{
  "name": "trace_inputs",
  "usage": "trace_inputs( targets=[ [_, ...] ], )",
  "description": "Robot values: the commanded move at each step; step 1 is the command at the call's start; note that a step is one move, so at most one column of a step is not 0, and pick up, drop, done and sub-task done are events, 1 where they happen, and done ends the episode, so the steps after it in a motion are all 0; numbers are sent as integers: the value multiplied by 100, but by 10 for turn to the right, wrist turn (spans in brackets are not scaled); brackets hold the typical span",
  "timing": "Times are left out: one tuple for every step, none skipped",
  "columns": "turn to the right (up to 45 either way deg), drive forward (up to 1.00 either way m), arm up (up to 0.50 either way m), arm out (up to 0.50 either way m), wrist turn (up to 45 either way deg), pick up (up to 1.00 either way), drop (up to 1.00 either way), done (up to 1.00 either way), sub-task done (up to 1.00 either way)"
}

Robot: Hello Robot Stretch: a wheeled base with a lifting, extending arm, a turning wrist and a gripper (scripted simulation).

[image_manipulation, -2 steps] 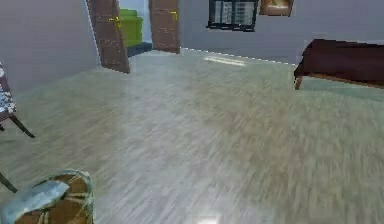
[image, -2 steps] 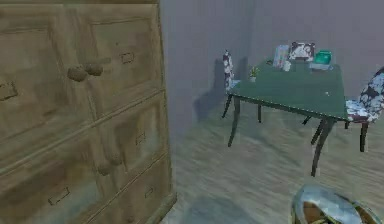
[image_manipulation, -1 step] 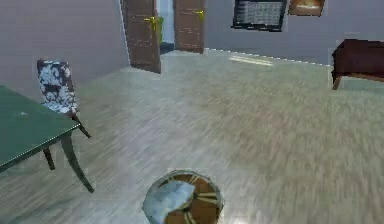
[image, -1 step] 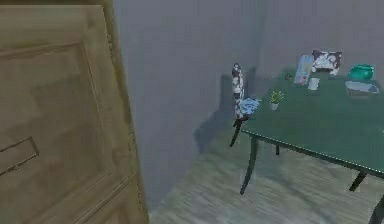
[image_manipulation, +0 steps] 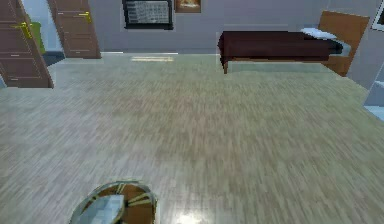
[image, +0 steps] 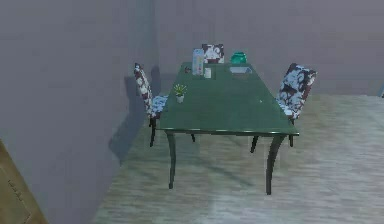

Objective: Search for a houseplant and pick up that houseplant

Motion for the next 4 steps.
trace_inputs(
  targets=[
    [0, 5, 0, 0, 0, 0, 0, 0, 0],
    [30, 0, 0, 0, 0, 0, 0, 0, 0],
    [0, 30, 0, 0, 0, 0, 0, 0, 0],
    [-420, 0, 0, 0, 0, 0, 0, 0, 0]
  ],
)
